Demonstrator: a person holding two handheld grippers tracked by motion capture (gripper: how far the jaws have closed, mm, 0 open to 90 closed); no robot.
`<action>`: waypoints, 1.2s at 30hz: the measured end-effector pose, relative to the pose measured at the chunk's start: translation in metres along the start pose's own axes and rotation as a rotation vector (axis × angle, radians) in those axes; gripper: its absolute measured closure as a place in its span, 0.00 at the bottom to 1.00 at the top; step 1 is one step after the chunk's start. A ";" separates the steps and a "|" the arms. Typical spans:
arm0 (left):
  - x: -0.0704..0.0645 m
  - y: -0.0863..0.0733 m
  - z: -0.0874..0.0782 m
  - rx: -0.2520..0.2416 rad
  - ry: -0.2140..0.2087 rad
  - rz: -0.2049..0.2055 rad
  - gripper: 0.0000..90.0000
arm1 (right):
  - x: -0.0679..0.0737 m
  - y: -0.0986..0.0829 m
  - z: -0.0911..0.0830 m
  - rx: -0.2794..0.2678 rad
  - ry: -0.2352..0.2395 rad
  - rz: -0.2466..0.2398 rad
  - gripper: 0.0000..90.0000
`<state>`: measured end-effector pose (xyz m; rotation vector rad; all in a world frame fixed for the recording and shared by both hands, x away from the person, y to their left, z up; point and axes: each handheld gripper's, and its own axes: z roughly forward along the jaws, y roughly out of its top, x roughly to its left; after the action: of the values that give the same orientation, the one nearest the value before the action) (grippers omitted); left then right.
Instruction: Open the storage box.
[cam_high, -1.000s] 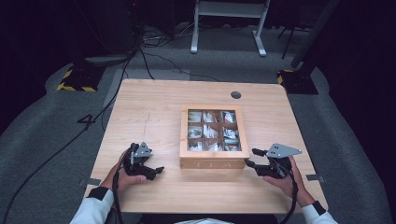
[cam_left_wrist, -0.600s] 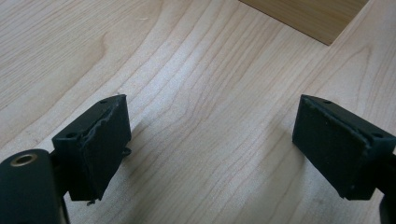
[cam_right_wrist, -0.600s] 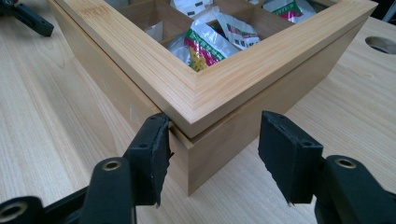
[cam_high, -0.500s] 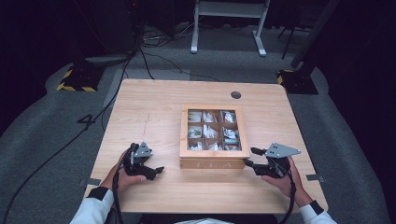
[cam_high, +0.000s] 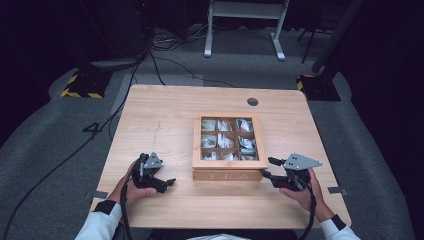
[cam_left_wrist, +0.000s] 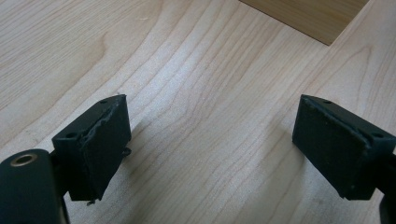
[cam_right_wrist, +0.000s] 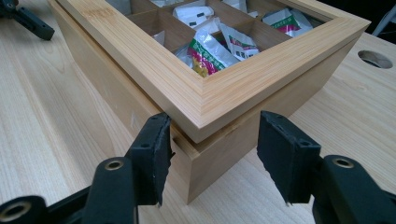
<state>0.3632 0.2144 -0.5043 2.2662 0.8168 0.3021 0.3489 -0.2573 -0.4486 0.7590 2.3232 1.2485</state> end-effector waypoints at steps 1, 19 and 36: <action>0.000 0.000 0.000 0.000 0.000 0.000 0.13 | 0.000 0.000 0.000 -0.002 -0.001 -0.003 0.50; 0.000 0.000 0.000 0.001 0.003 -0.002 0.13 | -0.001 0.010 -0.005 -0.036 -0.004 -0.005 0.50; 0.000 0.000 0.000 0.001 0.004 -0.004 0.13 | -0.001 0.022 -0.008 -0.063 -0.013 -0.032 0.49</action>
<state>0.3630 0.2139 -0.5041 2.2655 0.8233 0.3040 0.3510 -0.2531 -0.4252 0.7043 2.2655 1.2931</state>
